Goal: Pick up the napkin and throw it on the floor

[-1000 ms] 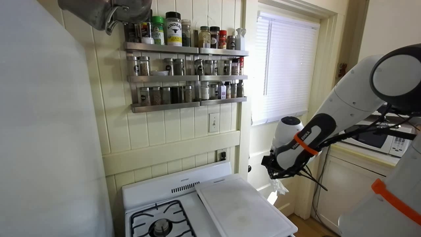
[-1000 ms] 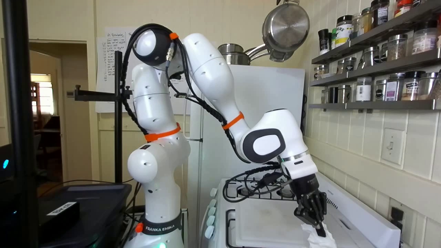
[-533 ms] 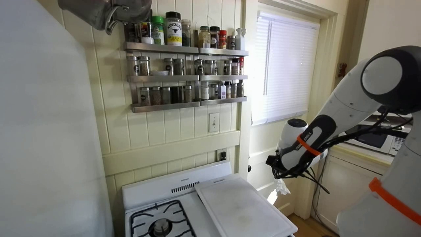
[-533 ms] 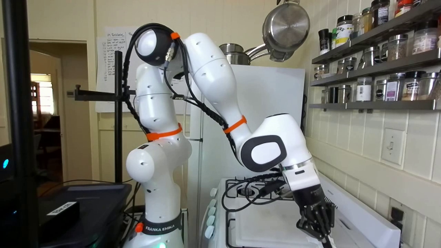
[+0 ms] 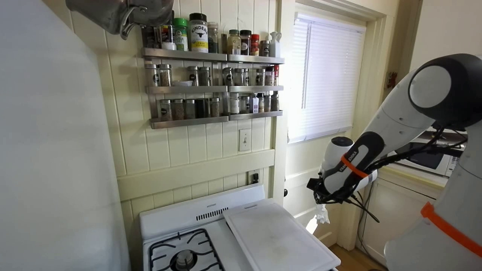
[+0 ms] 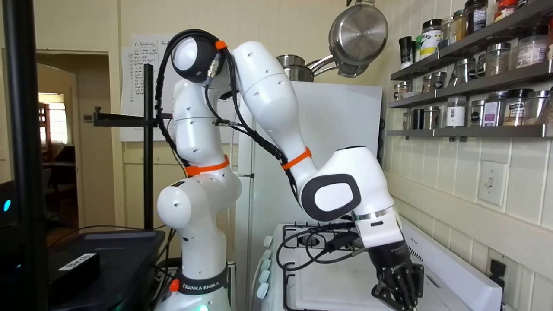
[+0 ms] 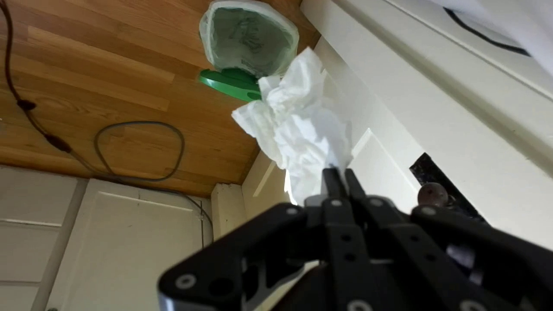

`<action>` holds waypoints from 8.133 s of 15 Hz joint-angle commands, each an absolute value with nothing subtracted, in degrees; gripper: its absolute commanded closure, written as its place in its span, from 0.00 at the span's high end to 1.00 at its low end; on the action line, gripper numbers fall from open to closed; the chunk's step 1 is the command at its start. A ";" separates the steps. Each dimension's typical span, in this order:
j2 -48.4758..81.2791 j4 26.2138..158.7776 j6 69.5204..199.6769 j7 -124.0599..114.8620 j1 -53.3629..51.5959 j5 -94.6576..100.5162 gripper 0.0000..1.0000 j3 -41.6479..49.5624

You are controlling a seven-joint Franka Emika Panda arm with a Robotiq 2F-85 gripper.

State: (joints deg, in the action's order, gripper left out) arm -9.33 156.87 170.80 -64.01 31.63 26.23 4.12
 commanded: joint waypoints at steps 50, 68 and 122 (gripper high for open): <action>44.72 123.97 184.91 -19.31 43.87 -17.72 0.03 -3.77; 54.52 111.89 184.81 -19.31 46.39 -18.02 0.01 -5.75; 62.04 100.13 178.40 -21.92 37.34 -24.21 0.69 2.30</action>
State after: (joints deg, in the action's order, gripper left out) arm 62.18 100.49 180.17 -21.44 39.00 -22.19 0.70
